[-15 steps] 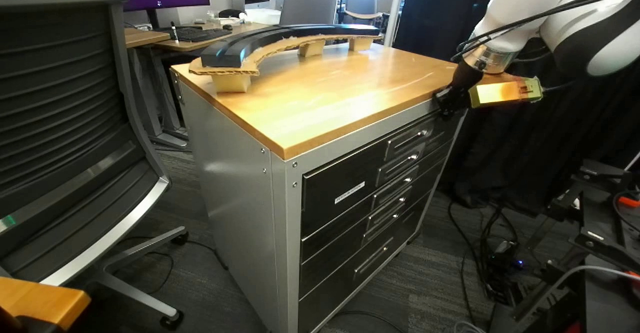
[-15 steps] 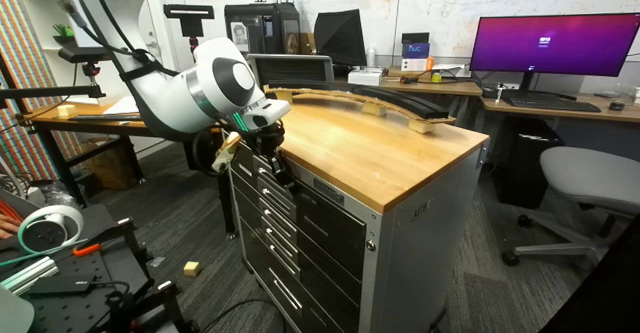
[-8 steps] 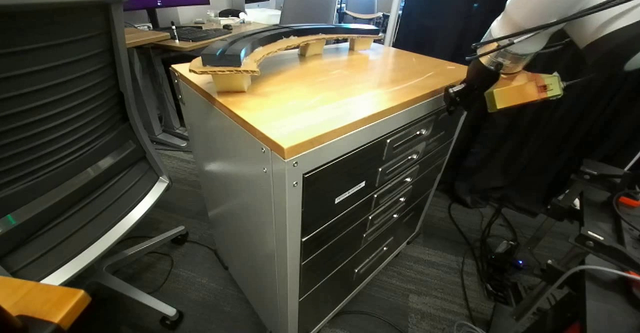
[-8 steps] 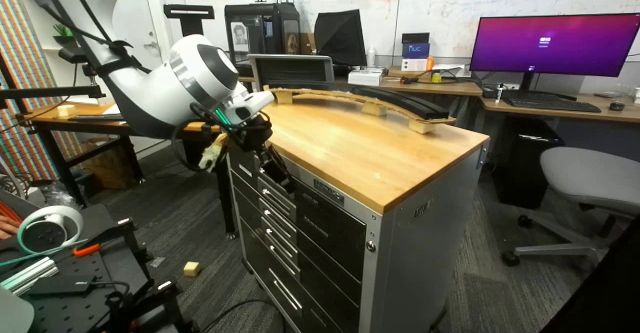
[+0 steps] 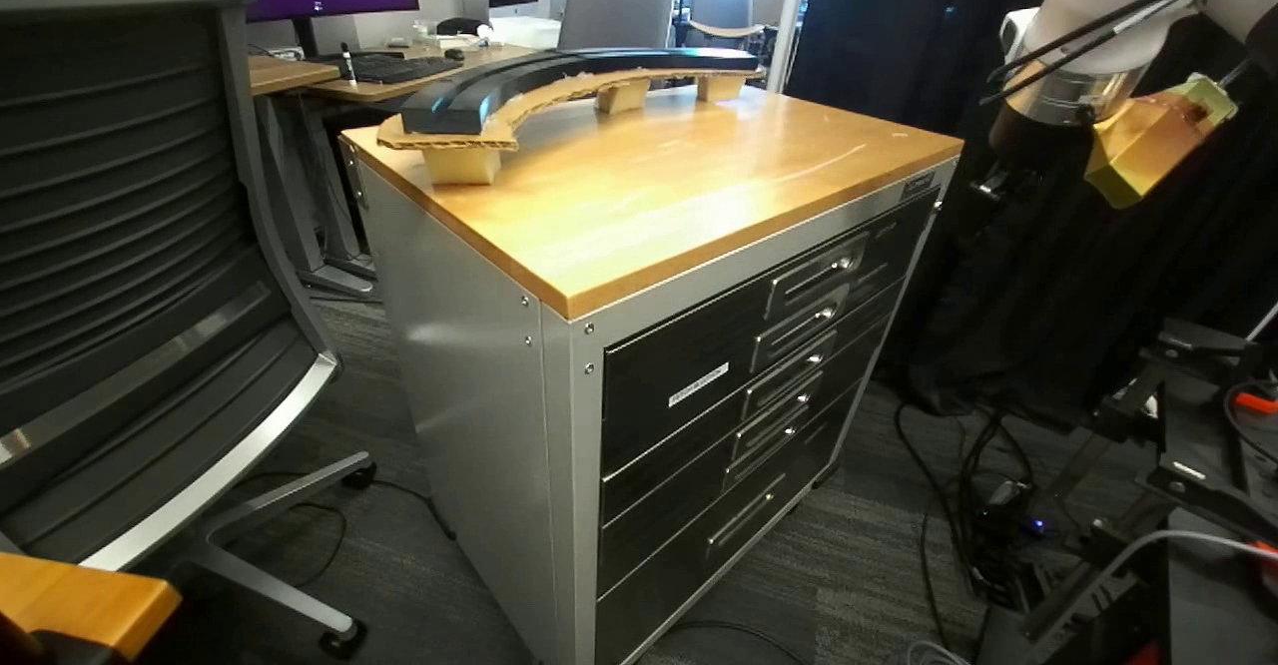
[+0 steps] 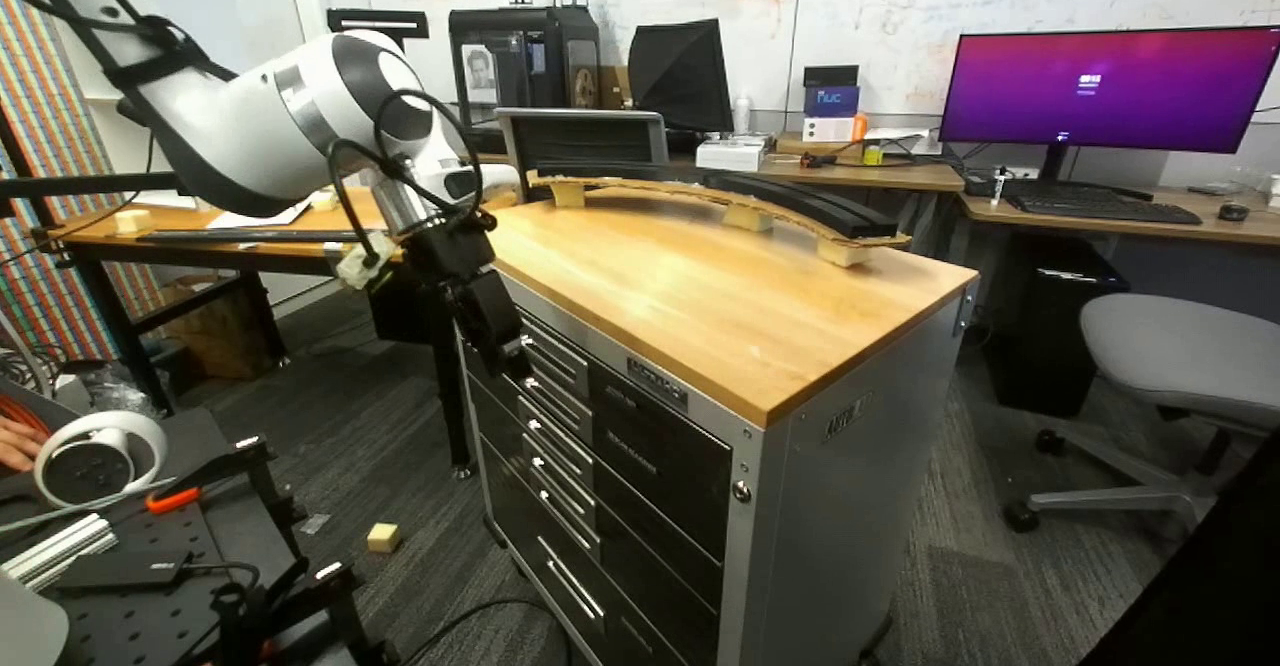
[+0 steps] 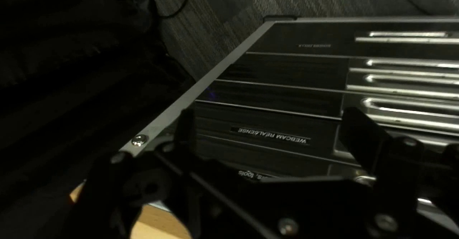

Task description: Put the screwdriver in the drawer and close it

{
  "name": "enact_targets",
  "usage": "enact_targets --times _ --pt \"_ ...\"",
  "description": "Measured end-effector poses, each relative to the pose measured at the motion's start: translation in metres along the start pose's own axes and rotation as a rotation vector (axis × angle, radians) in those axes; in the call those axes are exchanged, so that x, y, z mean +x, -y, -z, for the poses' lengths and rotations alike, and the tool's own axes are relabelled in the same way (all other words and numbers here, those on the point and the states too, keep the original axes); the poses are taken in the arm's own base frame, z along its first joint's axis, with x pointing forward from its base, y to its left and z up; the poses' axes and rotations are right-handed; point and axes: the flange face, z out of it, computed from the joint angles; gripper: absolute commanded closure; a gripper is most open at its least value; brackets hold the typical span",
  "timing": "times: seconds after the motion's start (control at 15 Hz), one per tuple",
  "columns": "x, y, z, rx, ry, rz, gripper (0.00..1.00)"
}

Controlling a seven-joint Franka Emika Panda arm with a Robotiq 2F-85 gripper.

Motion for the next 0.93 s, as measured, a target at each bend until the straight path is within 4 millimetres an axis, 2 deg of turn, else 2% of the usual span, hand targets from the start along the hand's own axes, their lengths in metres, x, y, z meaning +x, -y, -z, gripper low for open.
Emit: enact_targets --times 0.2,0.6,0.8,0.87,0.93 --pt "0.007 0.020 0.033 0.007 0.110 0.143 0.00" --pt "0.004 0.080 0.128 -0.016 0.342 0.355 0.00" --pt "0.009 0.093 0.187 -0.087 0.379 0.372 0.00" --pt "0.011 0.095 0.200 -0.086 0.368 0.374 0.00" --pt "0.010 0.096 0.199 -0.088 0.367 0.377 0.00"
